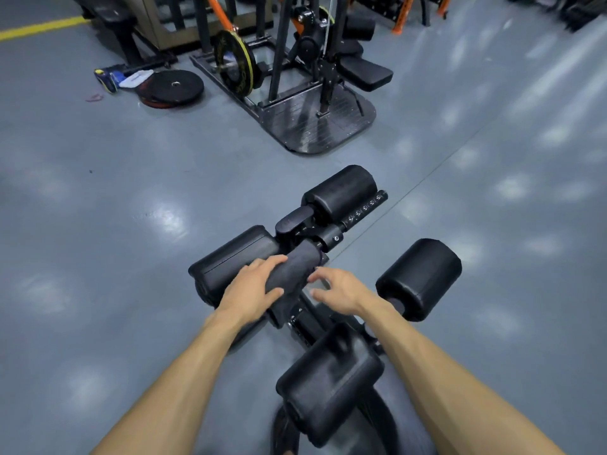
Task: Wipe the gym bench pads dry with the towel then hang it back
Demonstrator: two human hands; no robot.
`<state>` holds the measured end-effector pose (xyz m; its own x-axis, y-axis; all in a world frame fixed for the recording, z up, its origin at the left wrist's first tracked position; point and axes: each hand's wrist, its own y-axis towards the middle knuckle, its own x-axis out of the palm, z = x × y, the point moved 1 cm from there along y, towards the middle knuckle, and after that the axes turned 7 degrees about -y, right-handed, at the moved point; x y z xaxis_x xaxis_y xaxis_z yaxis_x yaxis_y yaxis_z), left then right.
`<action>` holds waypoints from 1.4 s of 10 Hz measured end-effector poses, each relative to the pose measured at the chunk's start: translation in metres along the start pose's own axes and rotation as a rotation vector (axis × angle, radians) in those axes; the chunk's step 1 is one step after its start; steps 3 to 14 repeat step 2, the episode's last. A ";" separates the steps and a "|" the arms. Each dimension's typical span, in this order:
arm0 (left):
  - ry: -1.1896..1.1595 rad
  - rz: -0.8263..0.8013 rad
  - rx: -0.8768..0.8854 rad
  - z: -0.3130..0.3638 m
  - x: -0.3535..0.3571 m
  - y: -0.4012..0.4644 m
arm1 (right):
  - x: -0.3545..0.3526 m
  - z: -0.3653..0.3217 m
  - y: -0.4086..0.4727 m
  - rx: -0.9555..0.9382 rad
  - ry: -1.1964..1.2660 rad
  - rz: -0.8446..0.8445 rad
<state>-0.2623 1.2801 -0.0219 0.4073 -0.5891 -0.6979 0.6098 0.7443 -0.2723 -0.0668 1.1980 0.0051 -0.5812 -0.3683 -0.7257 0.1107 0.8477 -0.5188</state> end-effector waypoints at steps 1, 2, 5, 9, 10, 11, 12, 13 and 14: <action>0.141 -0.013 0.002 0.004 -0.005 0.001 | 0.003 0.020 -0.016 0.053 0.059 0.022; 0.115 0.034 0.100 0.032 -0.008 0.001 | -0.005 0.039 -0.035 0.127 0.250 0.134; 0.115 0.034 0.100 0.032 -0.008 0.001 | -0.005 0.039 -0.035 0.127 0.250 0.134; 0.115 0.034 0.100 0.032 -0.008 0.001 | -0.005 0.039 -0.035 0.127 0.250 0.134; 0.115 0.034 0.100 0.032 -0.008 0.001 | -0.005 0.039 -0.035 0.127 0.250 0.134; 0.115 0.034 0.100 0.032 -0.008 0.001 | -0.005 0.039 -0.035 0.127 0.250 0.134; 0.115 0.034 0.100 0.032 -0.008 0.001 | -0.005 0.039 -0.035 0.127 0.250 0.134; 0.115 0.034 0.100 0.032 -0.008 0.001 | -0.005 0.039 -0.035 0.127 0.250 0.134; 0.115 0.034 0.100 0.032 -0.008 0.001 | -0.005 0.039 -0.035 0.127 0.250 0.134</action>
